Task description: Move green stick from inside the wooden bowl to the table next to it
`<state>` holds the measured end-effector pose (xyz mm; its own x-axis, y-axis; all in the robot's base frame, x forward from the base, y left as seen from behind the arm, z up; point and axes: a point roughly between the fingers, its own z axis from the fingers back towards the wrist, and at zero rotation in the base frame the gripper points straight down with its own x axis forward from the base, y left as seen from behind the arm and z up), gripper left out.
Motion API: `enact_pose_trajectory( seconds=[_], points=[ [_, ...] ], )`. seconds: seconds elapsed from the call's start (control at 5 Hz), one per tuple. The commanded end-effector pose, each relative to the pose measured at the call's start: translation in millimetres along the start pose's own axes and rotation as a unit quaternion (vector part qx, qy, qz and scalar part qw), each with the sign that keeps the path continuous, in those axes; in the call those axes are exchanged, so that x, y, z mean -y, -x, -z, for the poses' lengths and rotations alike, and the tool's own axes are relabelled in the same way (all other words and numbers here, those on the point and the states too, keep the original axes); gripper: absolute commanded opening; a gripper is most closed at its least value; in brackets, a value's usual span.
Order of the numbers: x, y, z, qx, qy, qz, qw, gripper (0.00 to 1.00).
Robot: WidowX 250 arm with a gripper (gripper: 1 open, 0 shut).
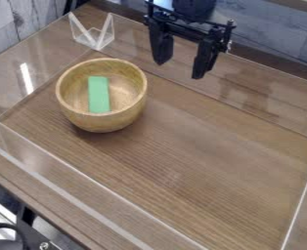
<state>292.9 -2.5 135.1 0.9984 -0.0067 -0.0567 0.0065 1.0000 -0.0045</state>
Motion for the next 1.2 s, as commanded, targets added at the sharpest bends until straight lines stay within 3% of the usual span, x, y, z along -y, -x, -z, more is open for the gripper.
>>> enact_pose_trajectory(
  seconds=[0.0,0.4,0.6,1.0],
  points=[
    [-8.6,2.6,10.4,-0.011,0.001,-0.004,0.9999,1.00],
    [-74.8,17.4,9.6,0.013,0.010,-0.093,0.9955,1.00],
    [-88.1,14.7,13.5,0.023,0.016,-0.098,0.9948,1.00],
    [-86.0,5.6,21.9,0.025,0.021,-0.112,0.9931,1.00]
  ],
)
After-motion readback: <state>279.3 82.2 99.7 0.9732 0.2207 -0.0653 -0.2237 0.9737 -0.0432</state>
